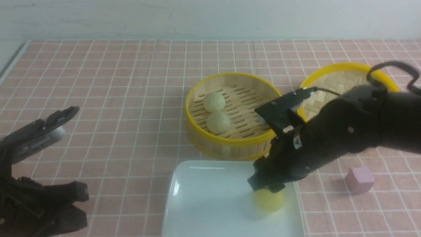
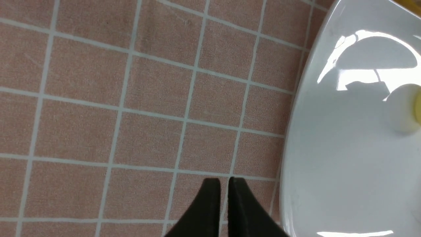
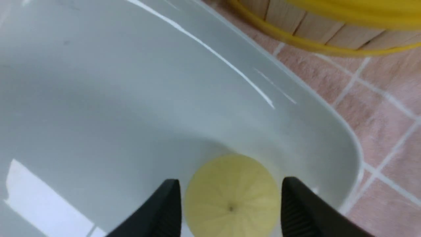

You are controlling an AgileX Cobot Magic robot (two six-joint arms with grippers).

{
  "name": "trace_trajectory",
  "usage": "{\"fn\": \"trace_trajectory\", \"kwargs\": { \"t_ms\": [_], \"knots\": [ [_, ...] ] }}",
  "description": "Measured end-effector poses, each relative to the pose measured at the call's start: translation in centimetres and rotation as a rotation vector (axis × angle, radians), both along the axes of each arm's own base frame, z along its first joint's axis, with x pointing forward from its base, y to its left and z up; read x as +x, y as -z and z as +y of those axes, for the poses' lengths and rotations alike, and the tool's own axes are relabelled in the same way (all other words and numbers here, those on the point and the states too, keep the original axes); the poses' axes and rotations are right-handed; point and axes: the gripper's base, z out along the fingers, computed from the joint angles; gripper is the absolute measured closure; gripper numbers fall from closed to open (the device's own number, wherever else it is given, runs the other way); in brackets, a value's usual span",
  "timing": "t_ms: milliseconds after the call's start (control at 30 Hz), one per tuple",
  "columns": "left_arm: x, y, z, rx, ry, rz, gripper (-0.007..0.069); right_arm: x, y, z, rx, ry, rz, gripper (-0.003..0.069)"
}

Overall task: Put the steamed buns into the plate on the pink tablecloth.
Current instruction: 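Reach into the bamboo steamer and grasp a bun with the left gripper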

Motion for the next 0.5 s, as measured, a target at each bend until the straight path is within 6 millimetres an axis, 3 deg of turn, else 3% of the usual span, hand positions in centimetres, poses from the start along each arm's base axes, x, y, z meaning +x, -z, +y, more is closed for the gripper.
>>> {"fn": "trace_trajectory", "kwargs": {
  "t_ms": [67,133,167,200,267,367,433,500],
  "knots": [
    [0.1,0.0,0.0,0.008,0.012,-0.014,0.0559,-0.8,-3.0,-0.9,-0.038,-0.026,-0.027,0.0356],
    [0.2,-0.1,0.0,0.019,0.027,-0.033,0.056,-2.4,-6.5,-2.7,-0.078,-0.025,-0.069,0.0493],
    [0.2,-0.2,0.0,0.021,0.03,-0.036,0.0561,-2.7,-7.1,-3.1,-0.08,-0.022,-0.083,0.0493],
    [0.3,-0.4,0.0,0.026,0.042,-0.046,0.0567,-4.0,-8.5,-4.3,-0.1,-0.006,-0.088,0.0577],
    [0.6,-1.4,-0.1,0.016,0.063,-0.074,0.0599,-6.5,-10.0,-6.6,-0.132,0.038,-0.075,0.0641],
    [1.4,-3.3,-0.6,-0.025,0.082,-0.112,0.0624,-10.1,-10.2,-9.6,-0.145,0.102,-0.042,0.0666],
    [2.7,-4.8,-1.6,-0.048,0.142,-0.151,0.0625,-12.5,-9.3,-11.5,-0.117,0.124,-0.058,0.067],
    [3.4,-5.4,-2.7,-0.055,0.192,-0.174,0.0625,-13.4,-8.6,-12.2,-0.103,0.124,-0.078,0.067]
  ]
}}
